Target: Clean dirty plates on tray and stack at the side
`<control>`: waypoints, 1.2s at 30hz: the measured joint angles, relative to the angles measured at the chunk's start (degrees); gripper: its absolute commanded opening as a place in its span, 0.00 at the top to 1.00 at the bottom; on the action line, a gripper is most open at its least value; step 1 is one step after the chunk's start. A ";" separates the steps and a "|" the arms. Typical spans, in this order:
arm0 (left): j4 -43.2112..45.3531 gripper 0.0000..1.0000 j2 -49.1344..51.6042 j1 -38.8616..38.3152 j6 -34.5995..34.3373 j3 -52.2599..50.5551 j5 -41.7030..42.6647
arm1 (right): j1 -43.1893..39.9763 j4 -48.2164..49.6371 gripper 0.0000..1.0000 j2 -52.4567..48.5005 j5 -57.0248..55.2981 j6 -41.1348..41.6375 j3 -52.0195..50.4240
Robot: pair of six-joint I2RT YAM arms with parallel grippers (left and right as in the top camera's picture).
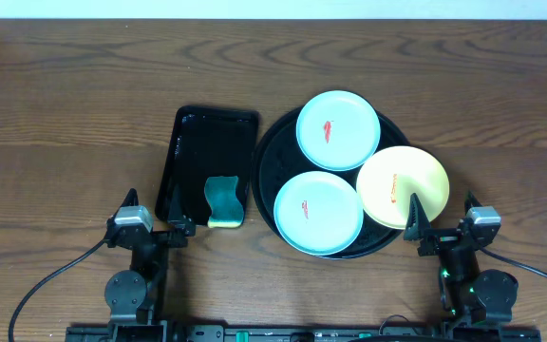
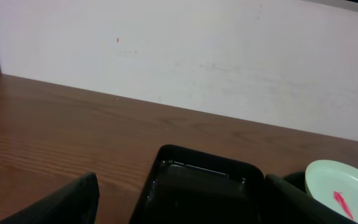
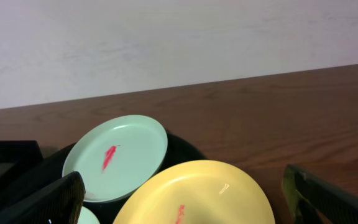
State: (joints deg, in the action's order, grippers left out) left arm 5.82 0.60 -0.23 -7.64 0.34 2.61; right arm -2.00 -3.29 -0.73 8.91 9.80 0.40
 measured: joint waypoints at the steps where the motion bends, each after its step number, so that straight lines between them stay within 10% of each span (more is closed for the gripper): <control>1: 0.00 0.16 0.00 0.00 0.00 0.00 0.00 | 0.00 0.00 0.01 0.00 0.02 0.00 0.00; 36: -4.70 0.16 0.02 0.00 0.00 0.00 -0.02 | 0.00 0.00 0.01 0.00 0.02 0.00 0.00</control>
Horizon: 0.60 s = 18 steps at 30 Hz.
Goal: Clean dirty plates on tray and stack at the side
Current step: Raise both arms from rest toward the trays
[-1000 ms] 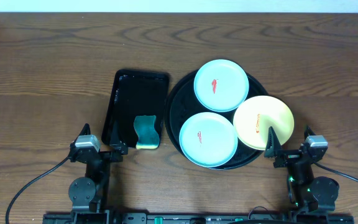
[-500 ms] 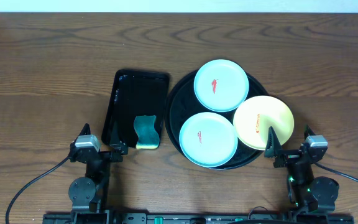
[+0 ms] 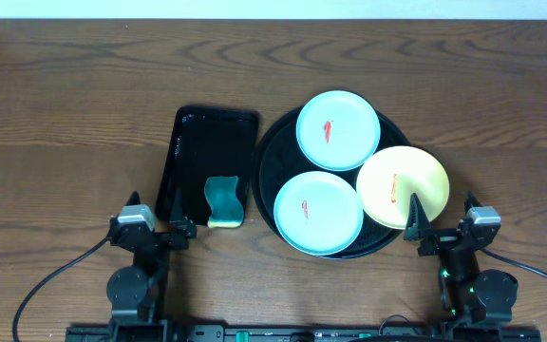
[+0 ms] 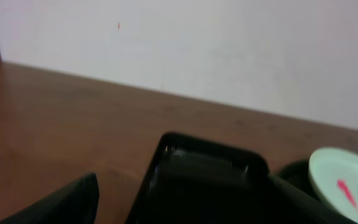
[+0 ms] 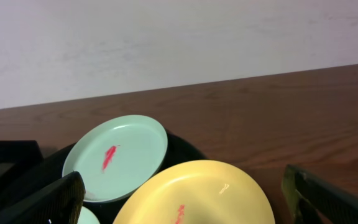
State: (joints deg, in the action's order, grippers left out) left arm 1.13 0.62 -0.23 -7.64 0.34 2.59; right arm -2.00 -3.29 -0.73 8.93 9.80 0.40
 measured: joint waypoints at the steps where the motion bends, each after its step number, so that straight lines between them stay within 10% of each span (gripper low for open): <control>1: -1.01 0.16 0.07 0.00 0.00 0.00 0.04 | 0.00 0.02 0.01 -0.02 0.00 -0.02 0.00; 18: -2.32 0.16 0.52 0.00 0.02 0.33 0.22 | 0.00 0.00 0.01 -0.02 0.00 -0.02 0.00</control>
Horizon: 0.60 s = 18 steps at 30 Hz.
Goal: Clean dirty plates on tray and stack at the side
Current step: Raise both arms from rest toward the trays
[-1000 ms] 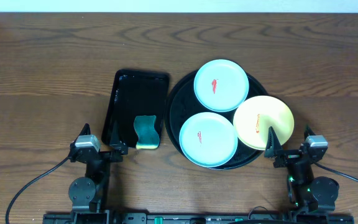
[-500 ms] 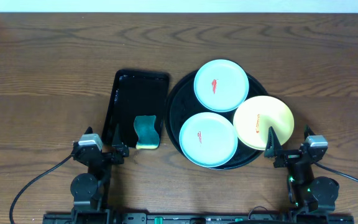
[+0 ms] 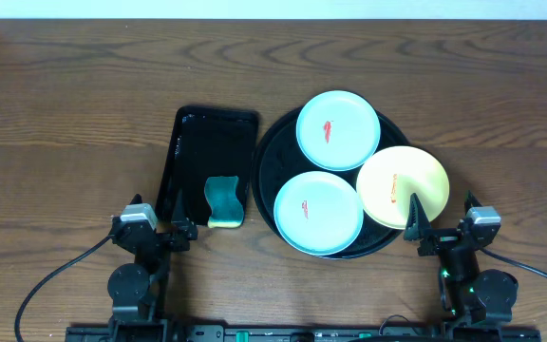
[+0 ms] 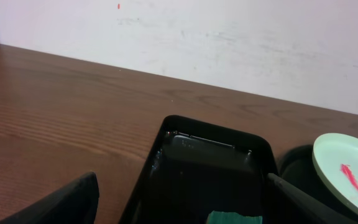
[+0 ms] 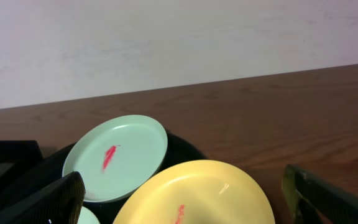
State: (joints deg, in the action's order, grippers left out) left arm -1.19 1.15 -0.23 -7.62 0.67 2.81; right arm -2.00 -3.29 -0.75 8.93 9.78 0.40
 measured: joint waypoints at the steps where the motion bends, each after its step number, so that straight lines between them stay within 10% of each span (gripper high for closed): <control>1: 0.00 0.16 0.00 0.00 -0.02 0.00 0.00 | 0.00 -0.02 0.01 0.00 0.00 0.02 0.00; 18: 0.02 0.16 0.00 0.00 -0.04 0.00 0.04 | 0.00 -0.04 0.01 0.00 -1.86 -0.24 0.00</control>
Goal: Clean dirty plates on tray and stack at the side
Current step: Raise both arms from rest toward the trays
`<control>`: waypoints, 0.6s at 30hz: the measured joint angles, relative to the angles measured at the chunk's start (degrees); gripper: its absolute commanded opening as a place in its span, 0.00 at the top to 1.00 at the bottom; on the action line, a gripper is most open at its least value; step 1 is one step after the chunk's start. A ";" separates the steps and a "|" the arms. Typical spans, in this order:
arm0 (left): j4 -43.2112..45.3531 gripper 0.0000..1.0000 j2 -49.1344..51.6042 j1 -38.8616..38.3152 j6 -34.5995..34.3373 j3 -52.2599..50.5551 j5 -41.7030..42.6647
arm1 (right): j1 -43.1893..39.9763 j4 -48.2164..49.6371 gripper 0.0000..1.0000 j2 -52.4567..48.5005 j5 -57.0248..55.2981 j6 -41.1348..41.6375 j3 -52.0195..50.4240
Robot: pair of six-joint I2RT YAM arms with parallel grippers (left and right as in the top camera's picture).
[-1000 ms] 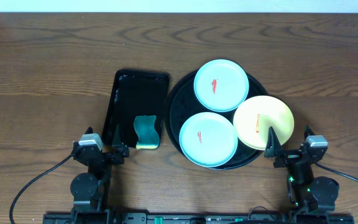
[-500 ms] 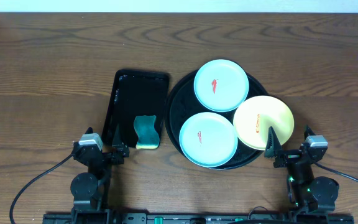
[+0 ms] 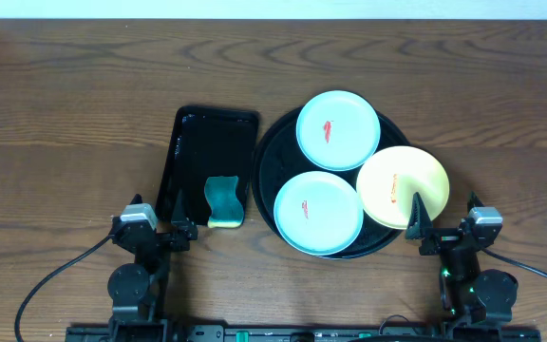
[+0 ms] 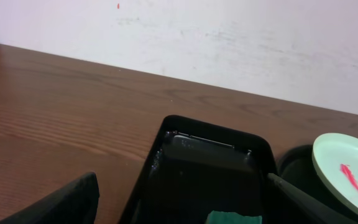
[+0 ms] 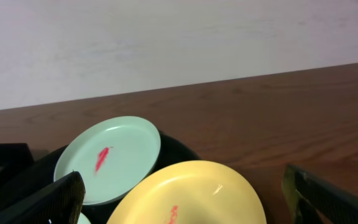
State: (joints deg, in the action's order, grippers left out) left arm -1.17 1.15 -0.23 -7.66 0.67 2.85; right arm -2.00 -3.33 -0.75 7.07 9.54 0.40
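Observation:
A round black tray [image 3: 266,161] holds two mint-green plates [image 3: 338,130] [image 3: 318,212], each with a red smear, and a yellow plate [image 3: 402,186] with an orange smear. My right gripper [image 3: 442,217] stands open at the tray's near right edge. In its wrist view the right gripper [image 5: 182,208] faces the yellow plate [image 5: 191,193] and the far mint plate [image 5: 107,158]. Low at the near left, my left gripper [image 3: 152,214] is open and empty. Its wrist view shows the left gripper [image 4: 182,211] facing a green sponge [image 4: 232,218].
A rectangular black tray [image 3: 207,142] lies left of the round one, with the green sponge [image 3: 222,201] at its near end. Brown wooden table [image 3: 65,114] spreads to both sides. A white wall [image 4: 229,43] stands behind it.
The right wrist view has shifted a little: the plates now sit slightly further left in it. The left gripper, the plates and the sponge are unchanged.
At first both grippers rested open at the near edge, and the left wrist view showed the rectangular tray without the sponge. That view was then blurred. After that it looked lower, with the sponge's edge in sight. The right gripper has shifted slightly only now.

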 measured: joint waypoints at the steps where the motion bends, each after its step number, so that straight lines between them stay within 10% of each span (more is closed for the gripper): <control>1: 0.07 0.16 0.00 0.00 0.00 0.00 0.20 | 0.00 -0.07 0.01 0.00 -0.09 0.00 0.00; 9: 14.29 0.16 0.35 0.00 -2.32 0.09 6.97 | 0.00 8.66 0.01 -0.24 7.21 5.27 0.00; 18: -6.78 0.16 13.81 0.00 -5.70 19.21 10.99 | 0.00 -1.70 0.01 -12.63 11.39 7.91 16.20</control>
State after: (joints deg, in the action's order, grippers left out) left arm -7.94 14.96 -0.23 -13.37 19.88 13.85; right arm -2.00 -5.04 -13.39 18.46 17.45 16.60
